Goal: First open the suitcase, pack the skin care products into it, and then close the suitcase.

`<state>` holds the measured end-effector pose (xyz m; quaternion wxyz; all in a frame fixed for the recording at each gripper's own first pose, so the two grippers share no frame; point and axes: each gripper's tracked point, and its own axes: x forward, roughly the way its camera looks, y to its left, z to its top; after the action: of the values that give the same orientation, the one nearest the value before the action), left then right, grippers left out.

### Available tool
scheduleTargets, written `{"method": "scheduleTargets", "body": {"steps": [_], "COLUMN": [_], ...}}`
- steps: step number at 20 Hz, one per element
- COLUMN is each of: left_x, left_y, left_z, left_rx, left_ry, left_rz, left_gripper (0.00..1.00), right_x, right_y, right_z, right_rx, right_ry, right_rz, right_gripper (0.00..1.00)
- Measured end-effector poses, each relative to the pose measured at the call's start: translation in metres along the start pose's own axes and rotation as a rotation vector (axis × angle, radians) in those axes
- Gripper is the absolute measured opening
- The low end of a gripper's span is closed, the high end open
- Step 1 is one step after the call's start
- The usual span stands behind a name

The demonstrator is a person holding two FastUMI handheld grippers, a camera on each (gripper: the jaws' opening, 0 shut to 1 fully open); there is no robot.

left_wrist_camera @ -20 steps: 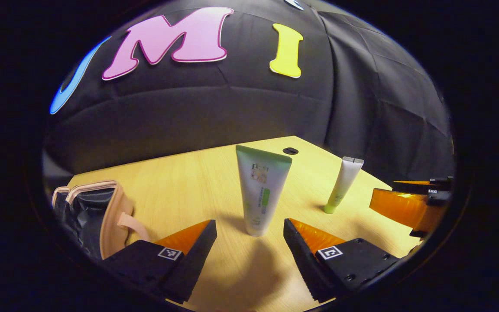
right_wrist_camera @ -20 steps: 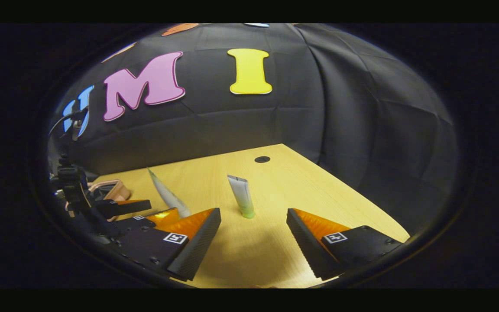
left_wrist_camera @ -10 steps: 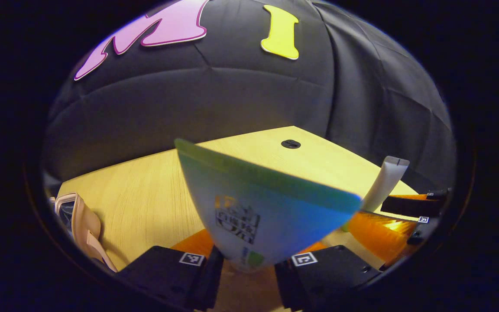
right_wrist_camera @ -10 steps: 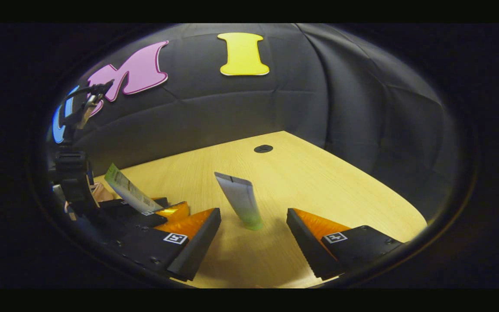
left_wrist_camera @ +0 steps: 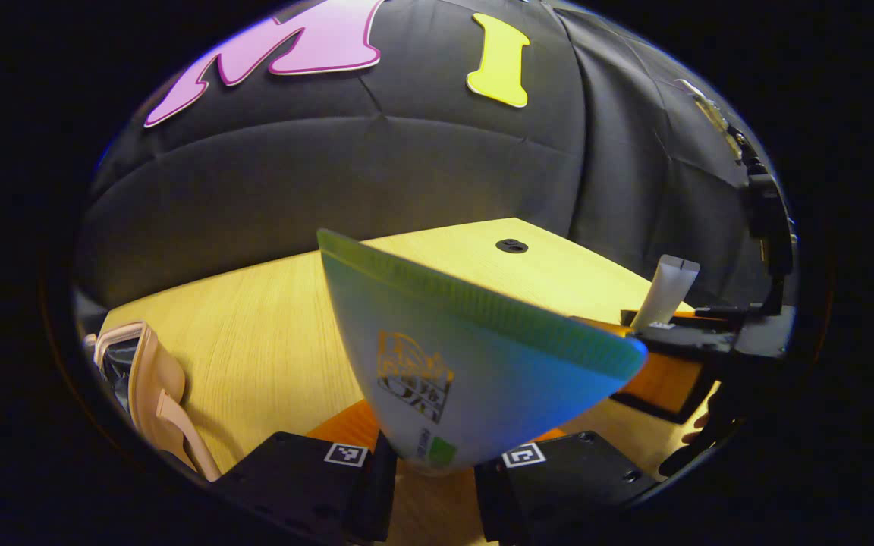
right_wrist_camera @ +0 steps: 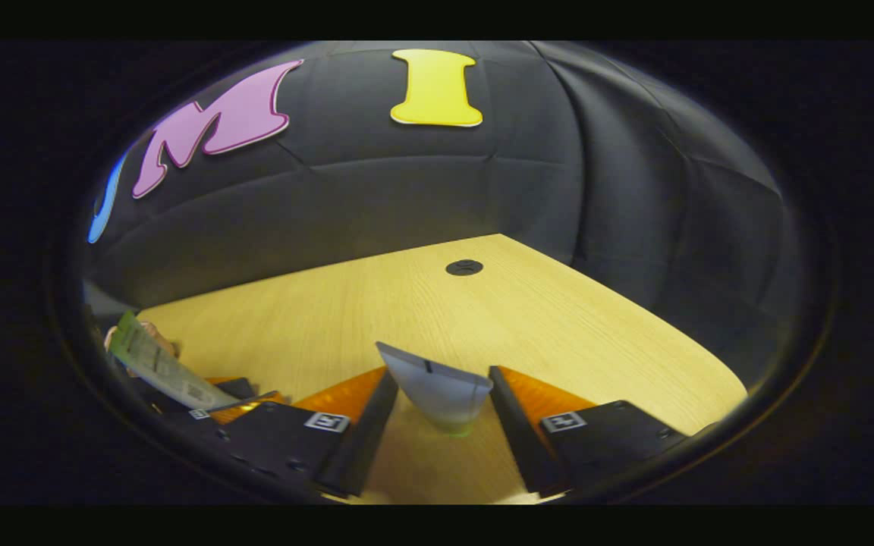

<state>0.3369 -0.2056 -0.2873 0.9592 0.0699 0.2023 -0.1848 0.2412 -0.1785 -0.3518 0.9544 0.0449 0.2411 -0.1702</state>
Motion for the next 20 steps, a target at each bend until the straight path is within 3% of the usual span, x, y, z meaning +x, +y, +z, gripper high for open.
{"method": "scheduleTargets", "body": {"steps": [1,2,4,6,7,9,10,12,14,15,16,20], "left_x": [-0.004,-0.007,-0.011,-0.018,-0.024,-0.037,-0.048,-0.078,-0.12,-0.142,-0.161,-0.219], "left_y": [0.003,0.006,0.011,0.016,0.018,0.026,0.028,0.038,0.056,0.068,0.083,0.162], "left_z": [-0.003,-0.006,-0.007,-0.011,-0.011,-0.003,0.0,0.02,0.044,0.054,0.061,0.068], "left_rx": [-0.014,-0.026,-0.047,-0.059,-0.064,-0.076,-0.089,-0.115,-0.145,-0.164,-0.185,-0.2], "left_ry": [0.003,0.005,0.005,0.003,-0.005,-0.043,-0.051,-0.096,-0.147,-0.162,-0.17,-0.158], "left_rz": [0.006,0.012,0.021,0.02,0.022,0.033,0.039,0.044,0.058,0.073,0.091,0.183], "left_gripper": [0.52,0.52,0.52,0.52,0.5,0.52,0.52,0.49,0.48,0.48,0.48,0.51], "right_x": [0.002,0.004,0.002,-0.011,-0.017,-0.037,-0.05,-0.077,-0.108,-0.126,-0.142,-0.2], "right_y": [0.0,0.001,0.011,0.012,0.014,0.024,0.03,0.043,0.055,0.064,0.075,0.135], "right_z": [-0.005,-0.01,-0.012,-0.001,0.008,0.023,0.028,0.038,0.049,0.054,0.059,0.076], "right_rx": [0.001,0.007,0.025,-0.029,-0.067,-0.105,-0.11,-0.127,-0.15,-0.154,-0.163,-0.267], "right_ry": [0.016,0.035,0.043,0.002,-0.035,-0.091,-0.106,-0.112,-0.128,-0.136,-0.142,-0.178], "right_rz": [0.005,0.012,0.064,0.07,0.08,0.108,0.122,0.148,0.171,0.19,0.211,0.319], "right_gripper": [0.76,0.48,0.43,0.24,0.24,0.36,0.37,0.28,0.37,0.37,0.3,0.3]}}
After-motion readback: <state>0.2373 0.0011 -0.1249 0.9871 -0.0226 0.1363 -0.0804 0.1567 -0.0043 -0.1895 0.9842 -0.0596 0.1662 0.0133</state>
